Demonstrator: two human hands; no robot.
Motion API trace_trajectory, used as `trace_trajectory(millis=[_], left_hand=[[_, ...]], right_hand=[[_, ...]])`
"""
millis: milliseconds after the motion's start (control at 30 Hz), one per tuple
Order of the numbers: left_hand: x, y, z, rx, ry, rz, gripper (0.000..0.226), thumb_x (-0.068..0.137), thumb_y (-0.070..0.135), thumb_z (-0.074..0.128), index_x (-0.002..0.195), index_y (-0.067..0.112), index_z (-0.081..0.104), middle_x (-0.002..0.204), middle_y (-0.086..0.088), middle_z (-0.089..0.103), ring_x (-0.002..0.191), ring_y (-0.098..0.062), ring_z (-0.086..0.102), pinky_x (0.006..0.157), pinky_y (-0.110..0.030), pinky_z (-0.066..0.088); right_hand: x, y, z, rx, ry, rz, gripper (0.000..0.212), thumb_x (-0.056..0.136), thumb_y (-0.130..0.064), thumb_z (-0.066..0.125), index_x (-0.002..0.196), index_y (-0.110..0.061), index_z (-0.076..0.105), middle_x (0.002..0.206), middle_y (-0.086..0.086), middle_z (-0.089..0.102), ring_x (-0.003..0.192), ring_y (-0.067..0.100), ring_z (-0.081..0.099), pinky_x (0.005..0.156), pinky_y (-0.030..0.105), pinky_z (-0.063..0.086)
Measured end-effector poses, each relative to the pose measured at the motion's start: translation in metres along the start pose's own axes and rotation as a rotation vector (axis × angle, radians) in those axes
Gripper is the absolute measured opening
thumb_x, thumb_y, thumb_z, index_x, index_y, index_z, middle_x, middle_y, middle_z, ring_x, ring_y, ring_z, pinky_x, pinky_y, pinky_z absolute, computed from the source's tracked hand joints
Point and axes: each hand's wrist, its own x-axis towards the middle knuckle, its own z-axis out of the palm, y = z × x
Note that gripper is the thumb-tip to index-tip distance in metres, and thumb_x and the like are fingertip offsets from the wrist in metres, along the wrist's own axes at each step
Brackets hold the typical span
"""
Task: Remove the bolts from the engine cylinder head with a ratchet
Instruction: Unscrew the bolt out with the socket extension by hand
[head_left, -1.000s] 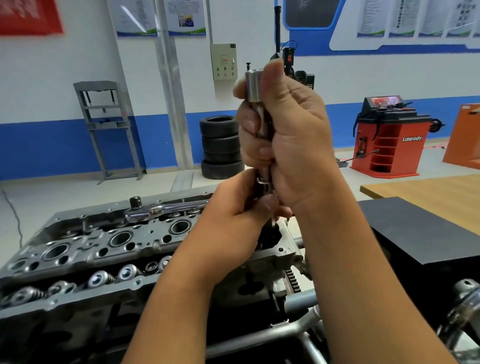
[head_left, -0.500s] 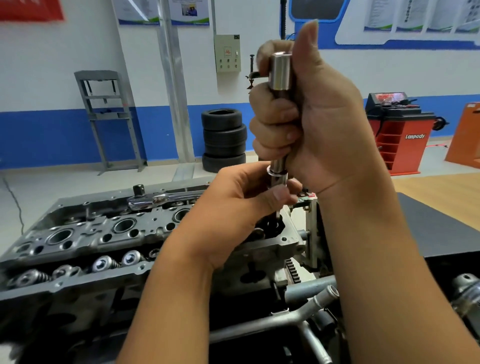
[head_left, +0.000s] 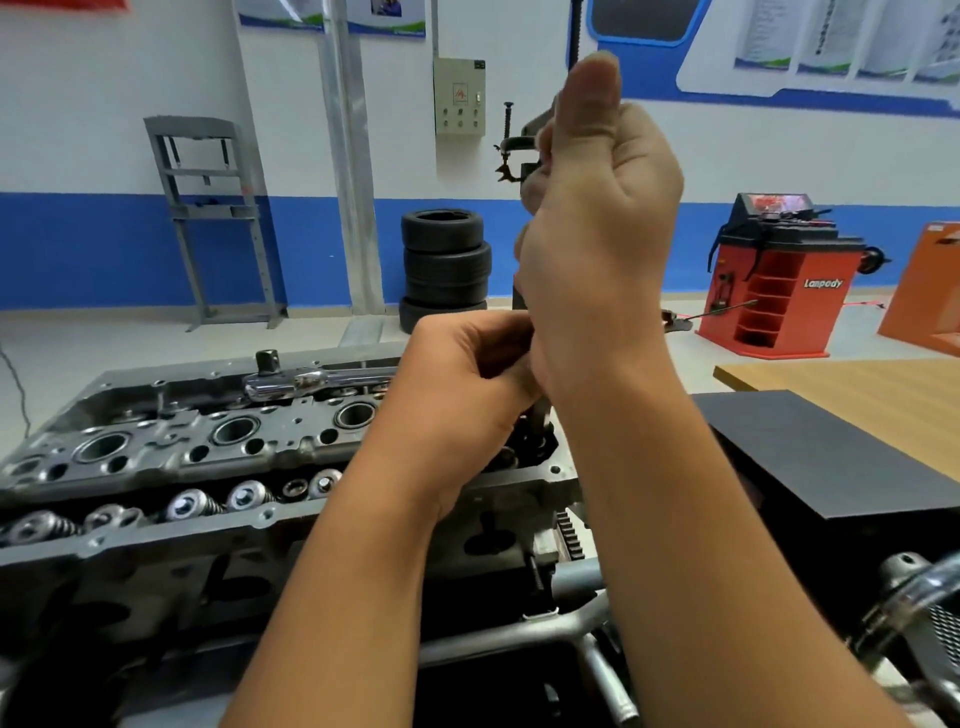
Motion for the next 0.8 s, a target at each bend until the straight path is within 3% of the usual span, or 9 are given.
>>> trace_trajectory(millis=[133, 267, 333, 400, 533, 633, 700, 800], left_hand=[[-0.001, -0.001, -0.001, -0.042, 0.03, 0.054, 0.022, 0.082, 0.003, 0.083, 0.094, 0.021, 0.081, 0.092, 0.0, 0.082, 0.09, -0.021, 0.079, 0.085, -0.037, 0.064], [0.0, -0.003, -0.009, 0.05, -0.046, 0.113, 0.017, 0.085, 0.005, 0.082, 0.1, 0.01, 0.075, 0.095, -0.01, 0.079, 0.086, -0.018, 0.076, 0.084, -0.038, 0.063], [-0.002, -0.003, -0.013, 0.056, -0.131, 0.051, 0.013, 0.096, 0.012, 0.067, 0.107, 0.01, 0.071, 0.103, -0.008, 0.079, 0.098, -0.024, 0.076, 0.094, -0.043, 0.061], [-0.003, -0.003, -0.014, 0.023, -0.126, -0.002, 0.016, 0.104, 0.006, 0.056, 0.109, 0.01, 0.07, 0.101, -0.004, 0.079, 0.1, -0.024, 0.077, 0.097, -0.042, 0.061], [-0.002, 0.001, -0.007, 0.067, -0.049, 0.005, 0.029, 0.103, -0.004, 0.056, 0.102, 0.019, 0.073, 0.099, 0.0, 0.081, 0.09, -0.014, 0.078, 0.081, -0.021, 0.061], [-0.001, 0.001, 0.001, 0.124, -0.013, 0.035, 0.027, 0.1, -0.002, 0.063, 0.1, 0.021, 0.076, 0.096, 0.004, 0.081, 0.086, -0.008, 0.077, 0.075, -0.02, 0.061], [0.0, 0.001, 0.002, 0.142, 0.009, 0.066, 0.019, 0.095, 0.001, 0.071, 0.103, 0.017, 0.078, 0.093, 0.002, 0.081, 0.086, -0.01, 0.078, 0.08, -0.028, 0.063], [0.001, 0.003, -0.003, 0.12, -0.021, 0.094, 0.016, 0.089, 0.005, 0.08, 0.103, 0.012, 0.076, 0.092, -0.007, 0.08, 0.087, -0.025, 0.076, 0.084, -0.038, 0.063]], right_hand=[[0.01, 0.002, -0.014, 0.219, -0.303, 0.134, 0.051, 0.111, -0.049, 0.03, 0.08, -0.014, 0.05, 0.059, -0.005, 0.034, 0.045, 0.011, 0.024, 0.046, 0.023, 0.023], [0.018, 0.001, -0.029, 0.471, -0.764, 0.306, 0.062, 0.109, -0.055, 0.008, 0.089, -0.015, 0.05, 0.058, -0.006, 0.021, 0.042, 0.007, 0.015, 0.046, 0.02, 0.011], [0.017, 0.002, -0.029, 0.467, -0.742, 0.309, 0.062, 0.111, -0.053, 0.011, 0.093, -0.013, 0.055, 0.058, -0.005, 0.024, 0.043, 0.008, 0.017, 0.046, 0.023, 0.011], [0.014, 0.001, -0.025, 0.367, -0.61, 0.289, 0.059, 0.111, -0.052, 0.021, 0.097, -0.012, 0.061, 0.058, -0.003, 0.035, 0.045, 0.012, 0.023, 0.048, 0.027, 0.015], [0.008, -0.006, -0.014, 0.134, -0.257, 0.202, 0.048, 0.109, -0.051, 0.041, 0.105, -0.008, 0.061, 0.067, 0.002, 0.055, 0.051, 0.014, 0.043, 0.046, 0.028, 0.037], [0.005, -0.007, -0.008, 0.1, -0.079, 0.055, 0.039, 0.109, -0.044, 0.047, 0.092, -0.01, 0.05, 0.073, 0.007, 0.046, 0.053, 0.011, 0.038, 0.05, 0.028, 0.036], [0.008, -0.005, -0.012, 0.206, -0.108, 0.038, 0.04, 0.111, -0.041, 0.041, 0.09, -0.007, 0.046, 0.068, 0.007, 0.036, 0.05, 0.013, 0.026, 0.046, 0.026, 0.026], [0.014, -0.003, -0.024, 0.385, -0.4, 0.152, 0.052, 0.113, -0.047, 0.024, 0.088, -0.009, 0.05, 0.06, 0.001, 0.027, 0.046, 0.012, 0.015, 0.048, 0.022, 0.016]])
